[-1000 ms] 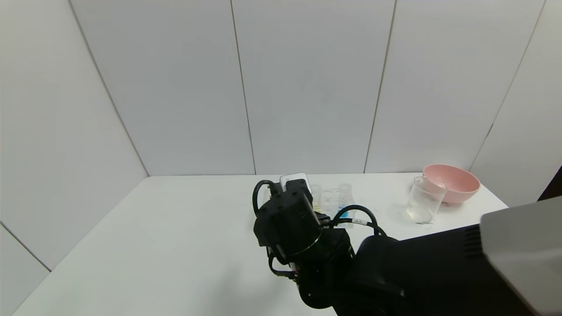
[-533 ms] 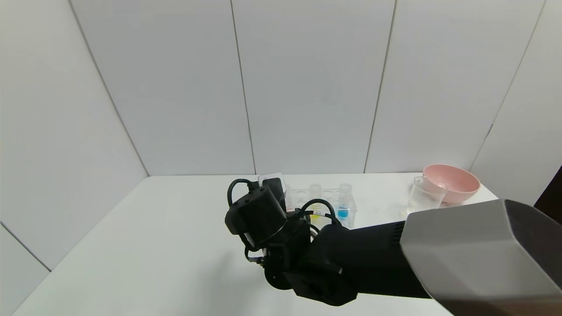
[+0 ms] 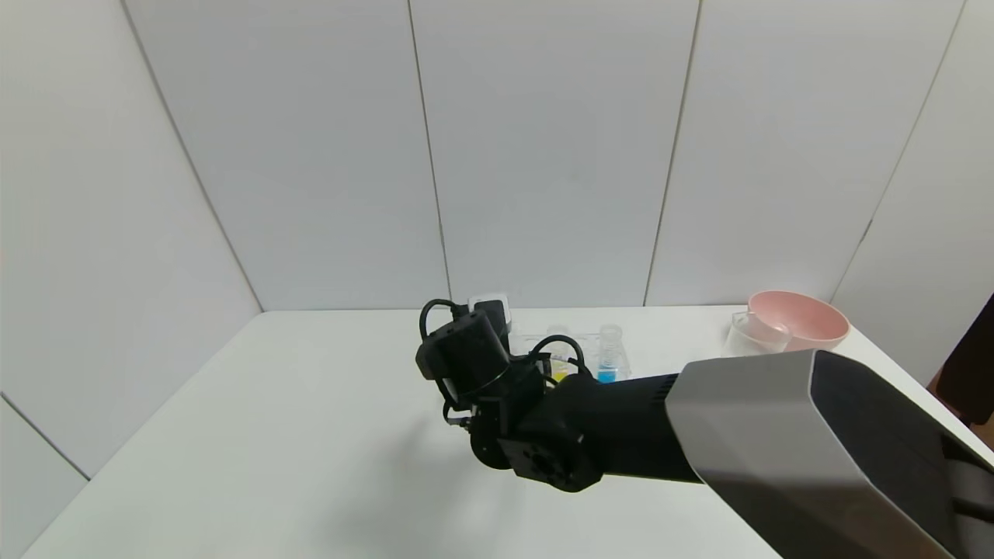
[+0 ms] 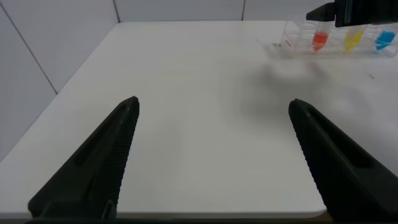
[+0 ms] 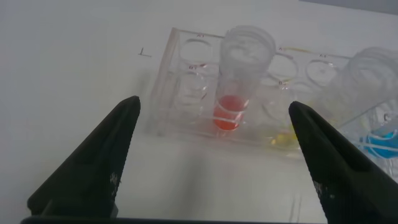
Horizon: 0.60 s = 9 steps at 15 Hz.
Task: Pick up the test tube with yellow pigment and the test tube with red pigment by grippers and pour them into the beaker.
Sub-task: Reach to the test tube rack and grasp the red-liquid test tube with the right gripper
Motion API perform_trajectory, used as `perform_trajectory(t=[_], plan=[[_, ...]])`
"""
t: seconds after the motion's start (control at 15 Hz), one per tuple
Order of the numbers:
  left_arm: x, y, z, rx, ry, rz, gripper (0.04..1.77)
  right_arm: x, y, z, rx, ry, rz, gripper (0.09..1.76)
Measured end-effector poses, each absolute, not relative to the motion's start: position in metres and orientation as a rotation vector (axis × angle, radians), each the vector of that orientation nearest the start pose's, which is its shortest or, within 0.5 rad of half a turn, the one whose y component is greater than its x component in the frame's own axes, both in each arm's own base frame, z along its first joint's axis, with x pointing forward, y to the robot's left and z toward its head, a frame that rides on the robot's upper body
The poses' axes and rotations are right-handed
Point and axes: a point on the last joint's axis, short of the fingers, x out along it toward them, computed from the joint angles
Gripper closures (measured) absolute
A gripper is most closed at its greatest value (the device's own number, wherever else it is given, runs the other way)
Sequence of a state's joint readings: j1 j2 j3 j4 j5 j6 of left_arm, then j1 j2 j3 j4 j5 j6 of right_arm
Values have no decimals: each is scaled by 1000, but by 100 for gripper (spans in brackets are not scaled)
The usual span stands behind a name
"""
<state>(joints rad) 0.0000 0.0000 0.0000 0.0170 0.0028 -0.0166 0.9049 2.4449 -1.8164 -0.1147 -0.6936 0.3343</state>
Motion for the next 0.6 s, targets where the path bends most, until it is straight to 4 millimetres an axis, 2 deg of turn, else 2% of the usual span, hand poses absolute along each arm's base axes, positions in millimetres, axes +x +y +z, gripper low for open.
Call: perform_trajectory(t=[0.27, 0.6], plan=[[-23, 0, 74, -17, 17, 3, 9, 336, 386, 105, -23, 367, 125, 14], [-23, 0, 74, -16, 17, 3, 9, 352, 384, 95, -29, 362, 103, 14]])
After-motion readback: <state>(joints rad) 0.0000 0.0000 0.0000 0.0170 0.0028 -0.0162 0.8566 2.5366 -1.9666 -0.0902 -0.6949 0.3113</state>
